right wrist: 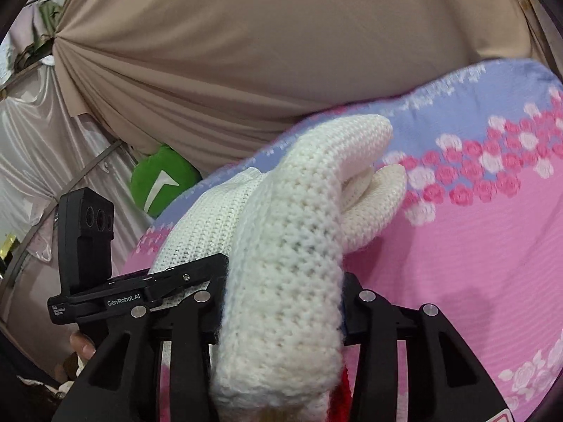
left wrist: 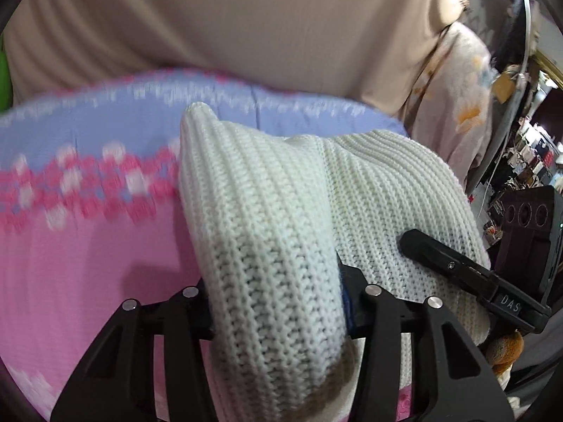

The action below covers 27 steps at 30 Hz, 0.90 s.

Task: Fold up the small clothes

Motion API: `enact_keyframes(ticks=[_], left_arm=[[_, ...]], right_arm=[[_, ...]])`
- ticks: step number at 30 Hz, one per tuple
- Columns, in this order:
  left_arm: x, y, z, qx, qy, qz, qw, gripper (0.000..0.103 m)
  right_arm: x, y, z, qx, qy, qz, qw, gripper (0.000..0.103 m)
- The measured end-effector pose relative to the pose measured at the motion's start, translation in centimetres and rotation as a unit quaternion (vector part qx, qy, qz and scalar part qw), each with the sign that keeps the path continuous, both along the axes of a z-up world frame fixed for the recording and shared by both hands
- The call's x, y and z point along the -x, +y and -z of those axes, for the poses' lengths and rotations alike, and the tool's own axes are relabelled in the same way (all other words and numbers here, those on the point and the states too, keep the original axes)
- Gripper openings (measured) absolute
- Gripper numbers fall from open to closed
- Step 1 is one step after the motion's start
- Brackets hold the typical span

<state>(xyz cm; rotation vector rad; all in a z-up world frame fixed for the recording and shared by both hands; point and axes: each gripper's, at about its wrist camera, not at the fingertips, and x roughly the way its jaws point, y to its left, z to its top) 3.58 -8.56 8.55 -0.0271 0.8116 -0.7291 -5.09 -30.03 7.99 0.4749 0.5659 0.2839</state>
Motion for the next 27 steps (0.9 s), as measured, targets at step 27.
enact_keyframes(ticks=[27], left_arm=[[-10.4,15.0,3.1,-0.044,-0.039,-0.142,0.9881,0.072]], right_arm=[[-13.3,8.0,2.7,0.015,0.021,0.011,1.0,0.048]])
